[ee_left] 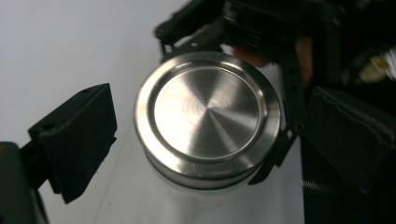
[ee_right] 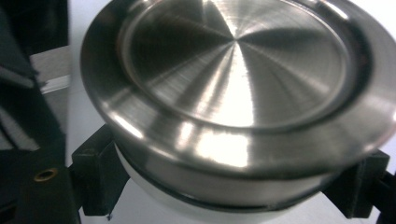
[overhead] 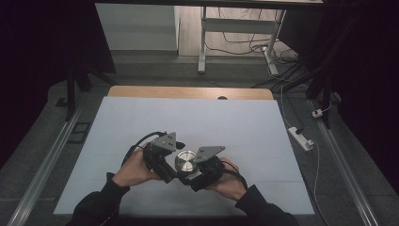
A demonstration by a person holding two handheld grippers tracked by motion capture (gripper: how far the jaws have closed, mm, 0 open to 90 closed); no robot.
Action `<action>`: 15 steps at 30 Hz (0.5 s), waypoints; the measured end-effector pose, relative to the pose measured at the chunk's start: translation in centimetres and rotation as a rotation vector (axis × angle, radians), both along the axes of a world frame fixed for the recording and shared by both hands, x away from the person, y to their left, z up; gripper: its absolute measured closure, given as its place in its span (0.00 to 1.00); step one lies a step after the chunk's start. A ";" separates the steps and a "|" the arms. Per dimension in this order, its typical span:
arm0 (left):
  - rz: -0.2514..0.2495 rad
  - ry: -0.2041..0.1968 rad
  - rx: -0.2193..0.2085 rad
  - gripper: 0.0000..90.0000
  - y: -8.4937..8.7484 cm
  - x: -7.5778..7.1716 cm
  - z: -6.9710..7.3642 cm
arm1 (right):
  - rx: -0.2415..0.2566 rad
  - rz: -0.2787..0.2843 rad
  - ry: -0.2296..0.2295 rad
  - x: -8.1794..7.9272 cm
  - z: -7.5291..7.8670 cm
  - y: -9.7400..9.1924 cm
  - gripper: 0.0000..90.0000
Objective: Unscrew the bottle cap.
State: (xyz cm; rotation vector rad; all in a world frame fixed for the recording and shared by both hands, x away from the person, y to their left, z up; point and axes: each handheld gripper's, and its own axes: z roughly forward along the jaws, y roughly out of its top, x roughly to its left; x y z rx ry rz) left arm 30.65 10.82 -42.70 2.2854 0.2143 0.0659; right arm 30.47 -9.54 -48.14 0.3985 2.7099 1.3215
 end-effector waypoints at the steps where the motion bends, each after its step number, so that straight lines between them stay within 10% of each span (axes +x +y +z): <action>1: 0.000 0.000 0.000 0.06 0.0 0.0 0.0 | 0.000 0.014 0.006 -0.1 0.0 0.1 0.17; 6: -0.085 -0.008 0.013 0.16 0.0 0.1 -0.7 | -0.013 0.075 -0.007 -0.4 0.0 0.3 0.17; 15: 0.084 -0.006 0.011 0.21 -1.0 0.1 -0.8 | -0.008 -0.009 -0.006 0.1 0.1 0.0 0.17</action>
